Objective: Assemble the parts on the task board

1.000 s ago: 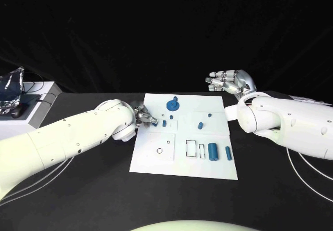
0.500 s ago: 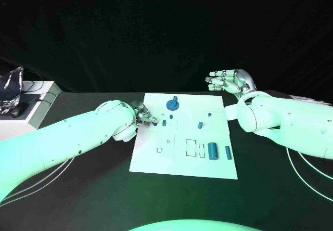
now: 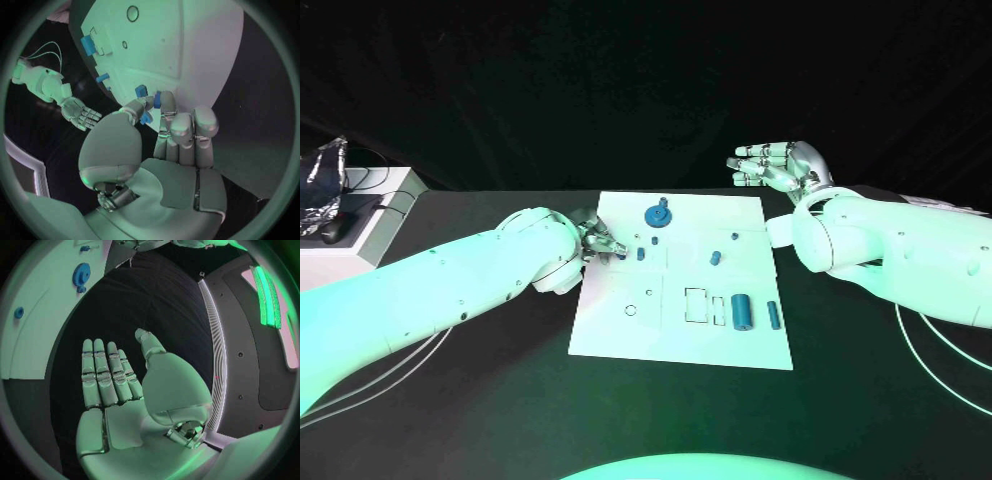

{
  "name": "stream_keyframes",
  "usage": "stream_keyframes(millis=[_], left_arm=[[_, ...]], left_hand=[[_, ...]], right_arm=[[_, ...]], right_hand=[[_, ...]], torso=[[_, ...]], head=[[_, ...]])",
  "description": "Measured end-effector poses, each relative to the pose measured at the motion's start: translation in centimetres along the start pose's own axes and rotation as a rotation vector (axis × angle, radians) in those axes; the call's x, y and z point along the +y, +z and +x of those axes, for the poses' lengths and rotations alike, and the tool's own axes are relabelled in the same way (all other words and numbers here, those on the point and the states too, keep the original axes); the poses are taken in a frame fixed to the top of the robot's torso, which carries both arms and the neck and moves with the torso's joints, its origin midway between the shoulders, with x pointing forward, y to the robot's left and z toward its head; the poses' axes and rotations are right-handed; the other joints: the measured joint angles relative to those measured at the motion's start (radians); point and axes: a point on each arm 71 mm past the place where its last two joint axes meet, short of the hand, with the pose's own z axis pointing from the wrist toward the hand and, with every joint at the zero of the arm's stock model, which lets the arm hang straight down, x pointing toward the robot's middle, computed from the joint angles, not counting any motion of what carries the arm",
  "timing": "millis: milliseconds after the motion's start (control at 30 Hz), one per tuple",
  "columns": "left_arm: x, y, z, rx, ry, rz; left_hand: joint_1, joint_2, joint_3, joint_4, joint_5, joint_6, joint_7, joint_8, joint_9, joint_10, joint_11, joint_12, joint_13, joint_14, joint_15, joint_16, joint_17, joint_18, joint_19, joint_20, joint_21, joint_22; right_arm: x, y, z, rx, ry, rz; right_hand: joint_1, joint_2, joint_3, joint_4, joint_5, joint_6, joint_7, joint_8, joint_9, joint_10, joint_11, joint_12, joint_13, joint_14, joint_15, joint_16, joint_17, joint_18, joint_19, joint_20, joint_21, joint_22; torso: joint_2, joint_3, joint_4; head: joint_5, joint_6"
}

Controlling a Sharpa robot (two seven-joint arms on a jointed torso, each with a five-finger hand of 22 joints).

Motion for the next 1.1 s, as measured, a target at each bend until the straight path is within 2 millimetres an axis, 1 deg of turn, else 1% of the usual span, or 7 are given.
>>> stream_keyframes(millis=[167, 400, 467, 600, 833, 967, 1100], left_arm=[[0.13, -0.10, -0.05, 0.007, 0.013, 0.001], [0.17, -0.18, -0.07, 0.013, 0.027, 0.002], [0.17, -0.19, -0.06, 0.015, 0.030, 0.002], [0.16, -0.19, -0.05, 0.016, 0.034, 0.002], [0.02, -0.01, 0.01, 0.015, 0.034, 0.000], [-0.12, 0.17, 0.03, 0.013, 0.034, -0.003], [-0.19, 0.27, 0.03, 0.012, 0.034, -0.006]], left_hand=[[0.008, -0.008, -0.003, -0.003, 0.000, 0.000, 0.000, 0.002, 0.000, 0.000, 0.000, 0.000, -0.003, 0.000, 0.000, 0.000, 0.000, 0.000, 0.004, 0.004, 0.000, 0.000], [0.008, -0.008, -0.003, -0.003, 0.000, 0.000, 0.000, 0.002, 0.000, 0.001, 0.001, 0.000, -0.004, 0.000, 0.000, 0.000, -0.002, 0.000, 0.004, 0.004, 0.000, 0.000], [0.008, -0.008, -0.003, -0.003, 0.000, -0.001, -0.001, 0.002, 0.015, -0.003, 0.000, 0.000, -0.004, 0.000, 0.000, 0.000, -0.002, 0.000, 0.004, 0.004, 0.000, 0.000], [0.011, -0.011, -0.003, -0.003, 0.000, -0.001, -0.001, 0.002, 0.026, -0.003, 0.000, 0.000, -0.004, 0.000, 0.000, 0.000, -0.004, 0.000, 0.004, 0.004, 0.000, 0.000], [0.010, -0.010, -0.003, -0.003, 0.000, -0.001, -0.001, 0.002, 0.086, -0.002, -0.002, 0.000, -0.004, 0.000, 0.000, 0.000, -0.004, 0.000, 0.004, 0.004, 0.000, 0.000], [0.002, -0.002, -0.005, -0.006, 0.000, -0.001, -0.001, 0.018, 0.094, -0.001, -0.003, 0.007, -0.004, 0.000, 0.000, 0.000, -0.004, 0.000, 0.004, 0.004, 0.000, 0.000], [-0.004, 0.004, -0.006, -0.006, 0.000, -0.001, -0.002, 0.024, 0.095, -0.001, -0.003, 0.007, -0.004, 0.001, 0.001, 0.000, -0.004, 0.000, 0.004, 0.004, 0.000, 0.000]], right_arm=[[-0.01, 0.00, -0.04, 0.000, 0.000, 0.000], [-0.04, -0.02, -0.14, -0.001, -0.001, 0.001], [-0.05, -0.02, -0.14, -0.001, -0.001, 0.001], [-0.05, -0.02, -0.15, 0.000, 0.000, 0.001], [-0.05, -0.02, -0.13, 0.000, 0.000, 0.001], [-0.04, -0.01, -0.09, 0.001, 0.000, 0.001], [-0.04, 0.00, -0.09, 0.001, 0.000, 0.001]], right_hand=[[0.000, 0.000, 0.000, 0.000, 0.000, 0.000, 0.000, 0.000, 0.000, 0.000, 0.000, 0.000, 0.000, 0.000, 0.000, 0.000, 0.000, 0.000, 0.000, 0.000, 0.000, 0.000], [0.000, 0.000, 0.000, 0.000, 0.000, 0.000, 0.000, 0.000, 0.000, 0.000, 0.000, 0.000, 0.000, 0.000, 0.000, 0.000, 0.000, 0.000, 0.000, 0.000, 0.000, 0.000], [0.000, 0.000, 0.000, 0.000, 0.000, 0.000, 0.000, 0.000, 0.000, 0.000, 0.000, 0.000, 0.000, 0.000, 0.000, 0.000, 0.000, 0.000, 0.000, 0.000, 0.000, 0.000], [0.000, 0.000, 0.000, 0.000, 0.000, 0.000, 0.000, 0.000, 0.000, 0.000, 0.000, 0.000, 0.000, 0.000, 0.000, 0.000, 0.000, 0.000, 0.000, 0.000, 0.000, 0.000], [0.000, 0.000, 0.000, 0.000, 0.000, 0.000, 0.000, 0.000, 0.000, 0.000, 0.000, 0.000, 0.000, 0.000, 0.000, 0.000, 0.000, 0.000, 0.000, 0.000, 0.000, 0.000], [0.000, 0.000, 0.000, 0.000, 0.000, 0.000, 0.000, 0.000, 0.000, 0.000, 0.000, 0.000, 0.000, 0.000, 0.000, 0.000, 0.000, 0.000, 0.000, 0.000, 0.000, 0.000], [0.000, 0.000, 0.000, 0.000, 0.000, 0.000, 0.000, 0.000, 0.000, 0.000, 0.000, 0.000, 0.000, 0.000, 0.000, 0.000, 0.000, 0.000, 0.000, 0.000, 0.000, 0.000]], torso=[[0.000, -0.0001, 0.0000], [0.000, -0.0001, 0.0002], [0.000, -0.0002, 0.0004], [0.000, -0.0003, 0.0002], [0.000, -0.0003, -0.0004], [0.000, -0.0001, -0.0006], [0.001, 0.0003, -0.0010]], head=[[0.000, -0.001], [0.001, 0.000], [0.002, 0.000], [0.002, 0.000], [0.003, 0.001], [0.003, 0.002], [0.004, 0.002]])
